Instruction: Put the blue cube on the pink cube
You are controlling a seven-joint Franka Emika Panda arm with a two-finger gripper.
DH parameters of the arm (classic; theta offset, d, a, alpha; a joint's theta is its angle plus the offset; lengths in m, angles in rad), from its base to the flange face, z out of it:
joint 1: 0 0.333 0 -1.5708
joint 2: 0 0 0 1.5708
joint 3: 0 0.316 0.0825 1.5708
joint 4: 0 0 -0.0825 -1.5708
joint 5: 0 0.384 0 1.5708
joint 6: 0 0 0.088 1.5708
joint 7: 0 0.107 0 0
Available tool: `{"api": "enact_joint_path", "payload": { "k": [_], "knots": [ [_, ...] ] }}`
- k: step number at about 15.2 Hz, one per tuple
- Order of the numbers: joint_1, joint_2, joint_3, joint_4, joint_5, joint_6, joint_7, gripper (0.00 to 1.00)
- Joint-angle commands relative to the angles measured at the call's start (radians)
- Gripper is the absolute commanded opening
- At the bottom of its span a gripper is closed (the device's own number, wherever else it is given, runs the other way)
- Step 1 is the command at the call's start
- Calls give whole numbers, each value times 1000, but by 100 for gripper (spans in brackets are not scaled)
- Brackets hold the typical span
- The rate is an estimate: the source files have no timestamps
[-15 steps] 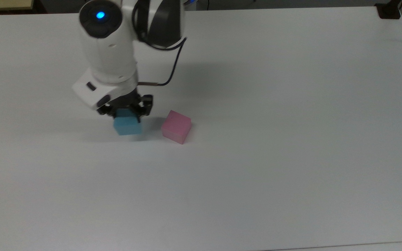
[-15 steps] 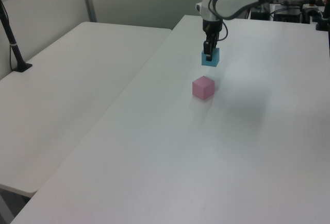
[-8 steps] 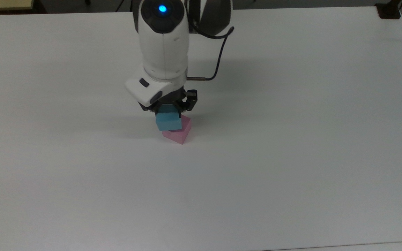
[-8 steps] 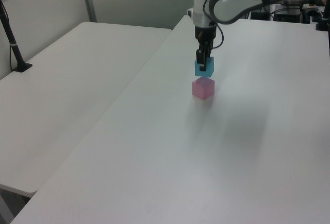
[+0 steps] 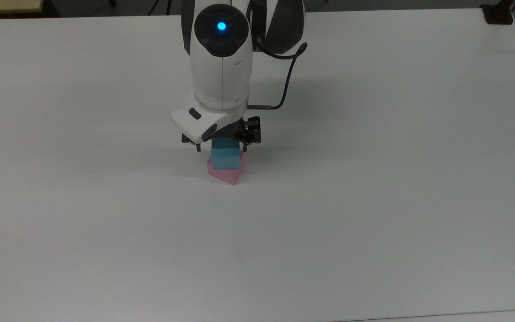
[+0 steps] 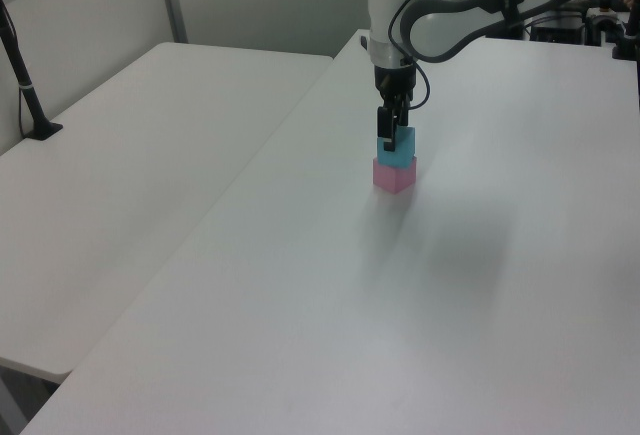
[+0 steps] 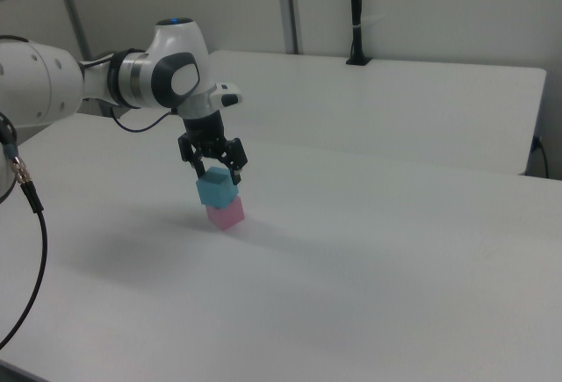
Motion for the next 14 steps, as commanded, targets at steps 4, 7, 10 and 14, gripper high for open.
{"api": "enact_joint_path", "payload": {
  "k": [4, 7, 10, 14],
  "knots": [
    [4, -209, -23, -27, 0, -200, 7, 100],
    [-3, -293, -41, -39, -1, -305, 5, 100],
    [15, -370, -97, -69, -3, -322, -13, 100],
    [-3, -401, -97, -73, -3, -351, -38, 100]
  ]
}}
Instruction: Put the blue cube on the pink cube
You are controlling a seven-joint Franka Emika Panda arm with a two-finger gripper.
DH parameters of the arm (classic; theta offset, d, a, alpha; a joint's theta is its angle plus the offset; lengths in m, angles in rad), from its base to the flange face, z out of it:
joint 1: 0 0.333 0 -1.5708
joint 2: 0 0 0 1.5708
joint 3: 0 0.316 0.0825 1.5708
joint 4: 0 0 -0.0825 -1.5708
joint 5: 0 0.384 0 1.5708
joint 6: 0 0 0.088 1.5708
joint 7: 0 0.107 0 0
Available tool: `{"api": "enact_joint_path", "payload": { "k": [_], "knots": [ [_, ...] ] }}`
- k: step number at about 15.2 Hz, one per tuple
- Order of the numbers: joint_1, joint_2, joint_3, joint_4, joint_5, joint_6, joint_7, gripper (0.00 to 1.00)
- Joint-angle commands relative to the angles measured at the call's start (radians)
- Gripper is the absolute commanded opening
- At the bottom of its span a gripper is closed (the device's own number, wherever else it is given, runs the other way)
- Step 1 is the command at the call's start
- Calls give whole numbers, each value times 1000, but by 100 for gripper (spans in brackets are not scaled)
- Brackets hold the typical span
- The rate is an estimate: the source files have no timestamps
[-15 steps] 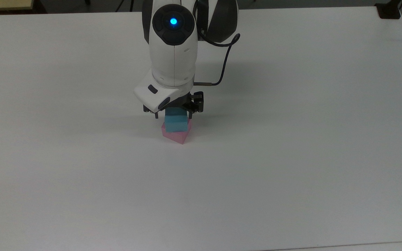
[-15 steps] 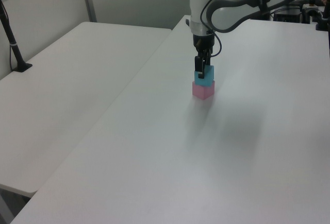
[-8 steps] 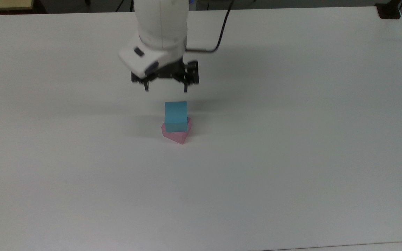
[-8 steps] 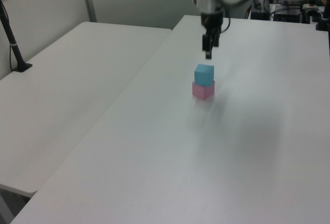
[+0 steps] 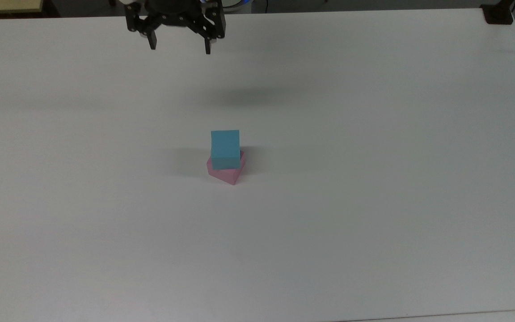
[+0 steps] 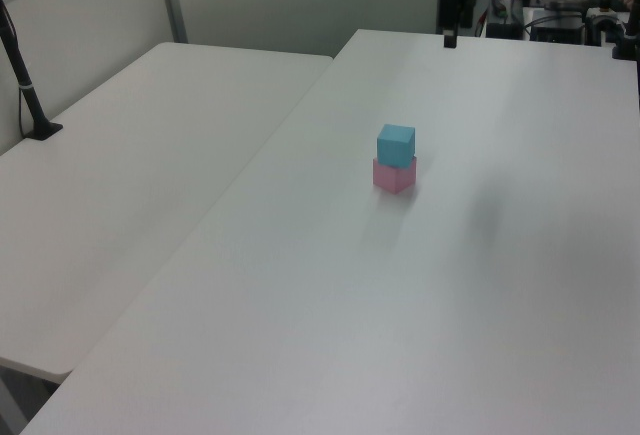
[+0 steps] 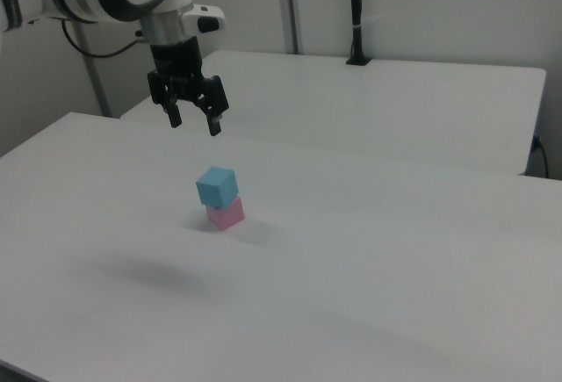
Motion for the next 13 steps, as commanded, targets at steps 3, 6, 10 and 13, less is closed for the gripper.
{"api": "enact_joint_path", "payload": {
  "k": [3, 6, 10, 13],
  "knots": [
    [24, -47, -41, -44, -1, -13, -17, 100],
    [58, -55, -76, -44, -1, -13, -16, 100],
    [-2, -56, -46, -42, 2, -13, -17, 100],
    [-120, -58, 88, -42, 2, -13, -16, 100]
  ]
}}
